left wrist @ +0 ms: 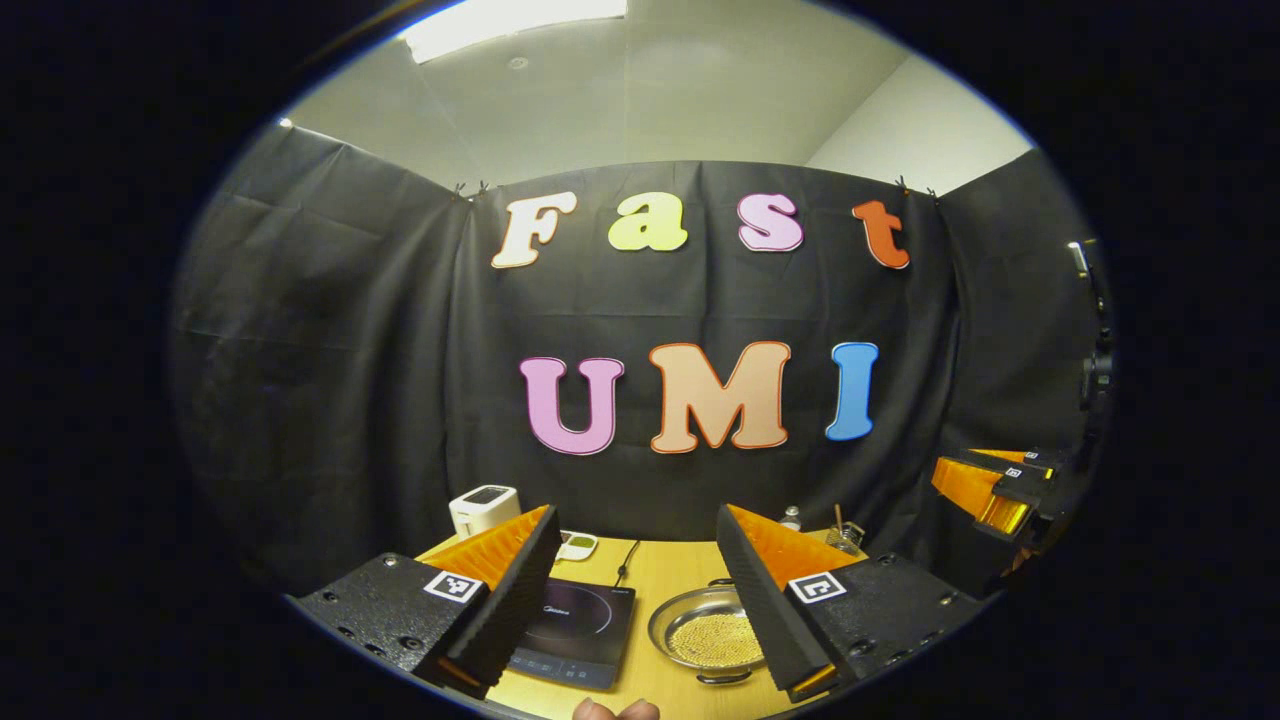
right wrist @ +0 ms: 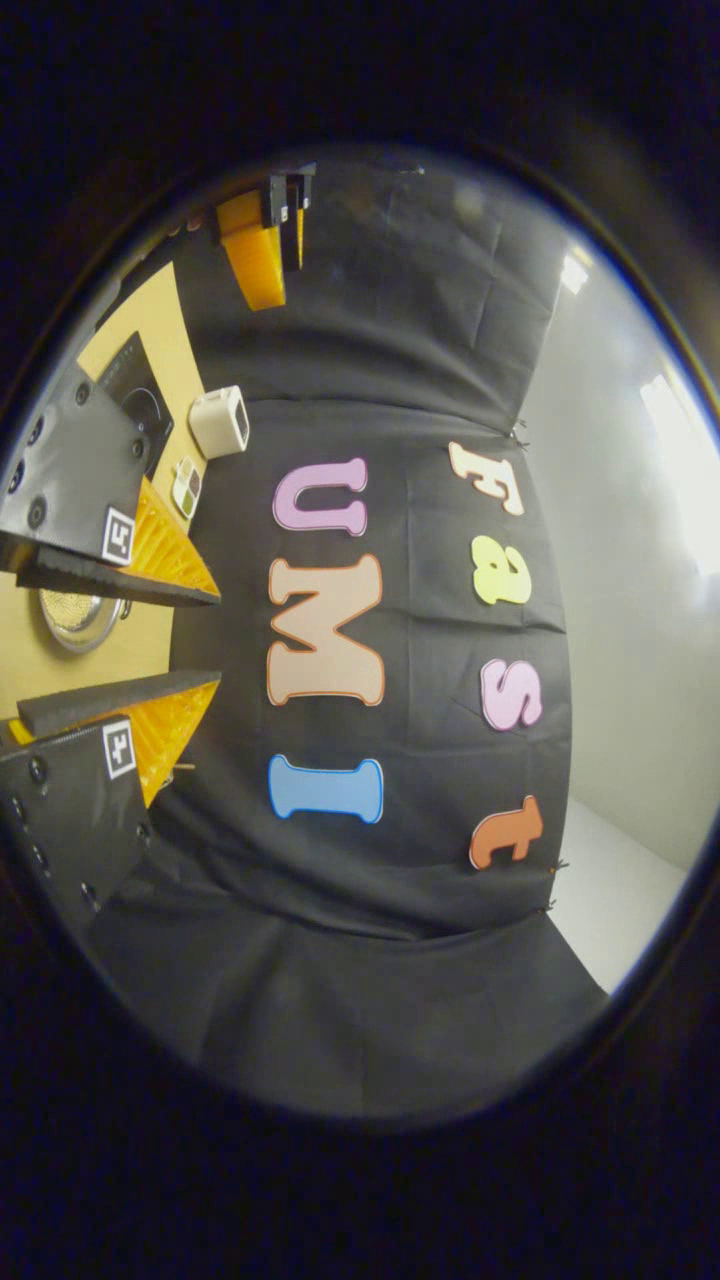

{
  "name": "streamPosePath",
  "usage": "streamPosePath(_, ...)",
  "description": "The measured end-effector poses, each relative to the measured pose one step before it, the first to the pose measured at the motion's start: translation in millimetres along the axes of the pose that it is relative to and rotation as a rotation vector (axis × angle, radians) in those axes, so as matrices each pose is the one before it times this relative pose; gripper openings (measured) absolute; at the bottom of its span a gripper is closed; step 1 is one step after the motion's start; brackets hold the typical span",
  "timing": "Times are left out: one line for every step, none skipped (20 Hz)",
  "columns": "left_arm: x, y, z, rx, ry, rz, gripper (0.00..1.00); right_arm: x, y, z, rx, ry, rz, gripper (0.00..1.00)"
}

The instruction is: First push the handle of the pot to place it horizontally, then grasp the pot with both hands and set it on the induction cooktop.

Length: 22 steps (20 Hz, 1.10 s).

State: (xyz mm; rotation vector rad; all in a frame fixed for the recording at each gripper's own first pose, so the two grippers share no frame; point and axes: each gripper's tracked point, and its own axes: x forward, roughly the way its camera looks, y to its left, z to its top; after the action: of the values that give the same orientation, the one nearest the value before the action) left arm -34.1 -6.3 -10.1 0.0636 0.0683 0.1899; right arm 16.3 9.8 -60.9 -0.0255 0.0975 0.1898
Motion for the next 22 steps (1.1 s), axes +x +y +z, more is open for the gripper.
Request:
streamPosePath(-4.86, -1.75, 1.80, 0.00130, -0.00070, 0.00342, 0.95, -0.77, 6.26, -9.53, 0.00715, 0.02246, 0.02233, 0.40)
streamPosePath(-2.07, -1.51, 0.45, 0.00352, -0.00324, -0.00410, 0.92, -1.20, 3.12, -0.18, 0.00702, 0.00215, 0.01119, 0.40)
streamPosePath(-0.95, 0.40, -2.85, 0.00772, 0.00082, -0.00236, 0.95, 9.82, -4.12, -0.80, 0.00261, -0.00065, -0.01668, 0.40)
streamPosePath(0.65, 2.44, -2.93, 0.00932, 0.00844, 0.00123, 0.95, 4.61, 1.70, -4.81, 0.01588, 0.01528, 0.01287, 0.05)
streamPosePath(0.09, 4.29, -1.76, -0.00372, -0.00003, -0.00005, 0.95, -2.23, 9.40, -7.64, 0.02669, 0.02391, 0.01370, 0.08)
streamPosePath(2.58, 3.22, -0.23, -0.01584, -0.00257, -0.00149, 0.95, 1.43, 11.43, -9.02, 0.02964, 0.03684, 0.02193, 0.08)
streamPosePath(2.07, 4.70, -0.04, -0.01738, 0.00200, 0.00138, 0.92, 2.91, 7.93, -11.25, 0.01831, 0.03705, 0.01107, 0.07)
streamPosePath(0.83, 8.33, -1.89, -0.01535, -0.00229, 0.00571, 0.92, 7.66, 7.72, -15.38, 0.02069, 0.05569, 0.00680, 0.07)
streamPosePath(1.35, 9.84, 1.47, -0.01060, -0.00881, 0.00378, 0.92, 3.87, 7.49, -13.10, 0.01418, 0.05713, 0.00317, 0.07)
streamPosePath(2.12, 9.81, 0.30, -0.00469, -0.00693, -0.00151, 0.92, 5.74, 10.75, -13.43, 0.02126, 0.04994, 0.01138, 0.00)
streamPosePath(2.05, 9.82, 0.00, 0.00577, -0.00117, -0.00131, 0.92, 7.09, 13.98, -13.25, 0.03225, 0.03901, 0.01989, 0.00)
streamPosePath(1.81, 13.50, -3.68, 0.01179, 0.00137, -0.00186, 0.95, 8.70, 14.22, -9.79, 0.02146, 0.03741, 0.01975, 0.14)
streamPosePath(2.93, 11.36, -0.70, 0.00462, -0.00562, -0.00489, 0.95, 13.80, 7.95, -11.77, 0.00766, 0.03500, 0.00419, 0.00)
streamPosePath(2.32, 8.54, -0.63, -0.00777, -0.00114, -0.01079, 0.95, 11.15, 4.97, -10.12, -0.00559, 0.02089, -0.01606, 0.00)
streamPosePath(2.78, 7.21, -3.01, -0.01444, 0.00483, -0.01366, 0.92, 6.56, 4.41, -3.36, 0.00767, 0.00824, -0.00725, 0.00)
streamPosePath(3.17, 7.25, -7.55, -0.01796, 0.00603, -0.01543, 0.95, 9.36, 5.52, -2.54, 0.01815, 0.00508, -0.01202, 0.00)
streamPosePath(3.42, 7.80, -6.20, -0.01873, 0.00588, -0.01369, 0.92, 5.73, 2.51, -7.51, 0.01364, 0.00826, -0.02426, 0.00)
streamPosePath(3.91, 9.45, -5.42, -0.01996, 0.01189, -0.00398, 0.94, 6.15, 1.17, -6.08, 0.00255, 0.01064, -0.02358, 0.00)
streamPosePath(2.76, 9.44, -7.85, -0.01918, 0.01739, -0.00235, 0.95, 4.37, 2.21, -5.62, -0.00038, 0.00644, -0.02047, 0.01)
streamPosePath(1.51, 7.48, -3.85, -0.01844, 0.01304, -0.00177, 0.95, 3.29, 6.25, -5.53, -0.00598, 0.01454, -0.00311, 0.03)
streamPosePath(1.81, 8.59, -2.54, -0.01376, 0.00493, 0.00256, 0.95, 3.51, 4.89, -9.99, -0.01344, 0.02137, -0.00187, 0.00)
streamPosePath(2.69, 7.91, -2.53, -0.00557, 0.00699, 0.00513, 0.92, 3.93, 5.18, -11.43, -0.01359, 0.02859, -0.00301, 0.02)
